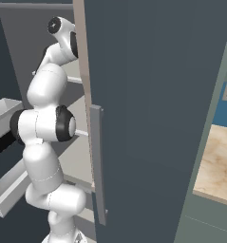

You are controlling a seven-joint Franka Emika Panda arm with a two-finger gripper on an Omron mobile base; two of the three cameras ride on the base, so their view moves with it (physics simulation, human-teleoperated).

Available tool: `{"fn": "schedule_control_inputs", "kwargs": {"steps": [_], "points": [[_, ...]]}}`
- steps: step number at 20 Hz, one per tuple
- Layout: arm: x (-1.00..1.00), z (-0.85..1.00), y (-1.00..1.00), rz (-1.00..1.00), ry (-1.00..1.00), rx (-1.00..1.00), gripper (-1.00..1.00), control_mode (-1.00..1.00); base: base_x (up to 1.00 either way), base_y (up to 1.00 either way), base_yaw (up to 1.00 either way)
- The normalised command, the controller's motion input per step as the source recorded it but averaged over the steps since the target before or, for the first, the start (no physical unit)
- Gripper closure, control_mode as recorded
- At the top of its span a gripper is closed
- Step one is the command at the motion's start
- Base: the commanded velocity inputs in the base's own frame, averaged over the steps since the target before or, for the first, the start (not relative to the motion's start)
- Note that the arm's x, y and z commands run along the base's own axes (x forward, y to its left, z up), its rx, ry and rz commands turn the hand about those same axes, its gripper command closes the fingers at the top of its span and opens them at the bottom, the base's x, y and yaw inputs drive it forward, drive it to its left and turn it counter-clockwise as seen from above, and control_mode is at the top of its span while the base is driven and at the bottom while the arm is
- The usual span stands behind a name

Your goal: Take the bottled waters from the counter and place them in the freezer to freeze. Close the freezer door after placing the bottles.

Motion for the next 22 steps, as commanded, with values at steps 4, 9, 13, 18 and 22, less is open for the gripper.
{"fn": "schedule_control_inputs", "kwargs": {"steps": [4,9,13,18,22], "points": [[0.00,0.00,0.00,0.00,0.00,0.00,1.00,-1.00,0.00,0.00,0.00],[0.00,0.00,0.00,0.00,0.00,0.00,-1.00,-1.00,0.00,0.00,0.00],[0.00,0.00,0.00,0.00,0.00,0.00,-1.00,-1.00,0.00,0.00,0.00],[0.00,0.00,0.00,0.00,0.00,0.00,-1.00,-1.00,0.00,0.00,0.00],[-0.06,0.00,0.00,0.00,0.00,0.00,-1.00,-1.00,0.00,0.00,0.00]]}}
